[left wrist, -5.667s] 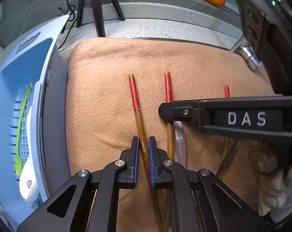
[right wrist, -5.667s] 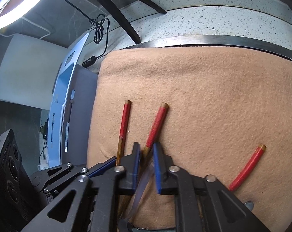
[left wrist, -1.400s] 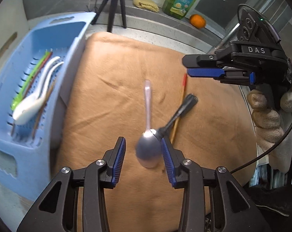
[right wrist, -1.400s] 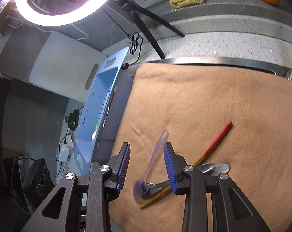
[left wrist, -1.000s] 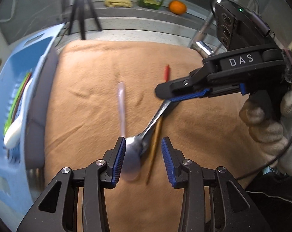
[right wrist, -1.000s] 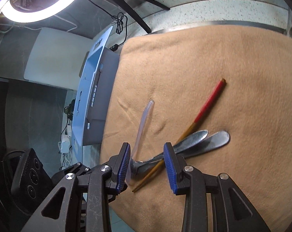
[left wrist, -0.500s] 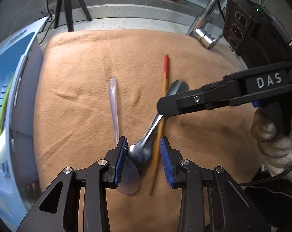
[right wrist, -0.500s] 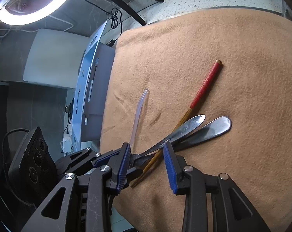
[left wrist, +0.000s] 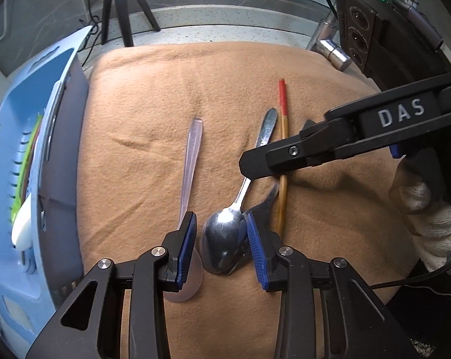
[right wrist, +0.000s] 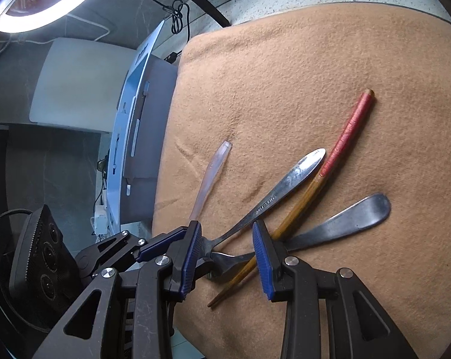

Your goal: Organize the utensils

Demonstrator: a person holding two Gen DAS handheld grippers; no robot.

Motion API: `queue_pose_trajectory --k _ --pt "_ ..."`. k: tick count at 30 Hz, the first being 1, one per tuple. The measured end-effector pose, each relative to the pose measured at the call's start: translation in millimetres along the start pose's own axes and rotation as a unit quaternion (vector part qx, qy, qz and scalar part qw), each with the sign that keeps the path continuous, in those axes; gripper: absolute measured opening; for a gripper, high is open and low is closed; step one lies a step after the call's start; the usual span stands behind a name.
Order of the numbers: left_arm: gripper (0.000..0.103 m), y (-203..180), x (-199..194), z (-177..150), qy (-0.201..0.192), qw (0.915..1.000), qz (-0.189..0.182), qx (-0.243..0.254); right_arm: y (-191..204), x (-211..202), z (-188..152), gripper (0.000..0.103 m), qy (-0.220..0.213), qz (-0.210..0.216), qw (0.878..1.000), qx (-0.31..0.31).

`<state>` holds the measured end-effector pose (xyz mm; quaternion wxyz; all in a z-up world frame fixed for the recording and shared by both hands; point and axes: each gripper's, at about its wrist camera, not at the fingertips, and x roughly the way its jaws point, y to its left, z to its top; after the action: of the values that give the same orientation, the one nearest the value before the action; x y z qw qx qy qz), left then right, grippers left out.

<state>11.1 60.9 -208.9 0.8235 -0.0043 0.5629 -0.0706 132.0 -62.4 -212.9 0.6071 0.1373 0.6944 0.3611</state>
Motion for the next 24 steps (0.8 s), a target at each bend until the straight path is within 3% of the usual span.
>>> queue_pose_trajectory --k 16,24 --pt "0.033 11 0 -3 -0.007 0.9998 0.002 -0.019 9 15 17 0.031 -0.02 -0.022 1.0 -0.003" --pt "0.03 7 16 10 -0.001 0.9998 0.017 0.004 11 17 25 0.026 -0.025 -0.033 0.999 0.007"
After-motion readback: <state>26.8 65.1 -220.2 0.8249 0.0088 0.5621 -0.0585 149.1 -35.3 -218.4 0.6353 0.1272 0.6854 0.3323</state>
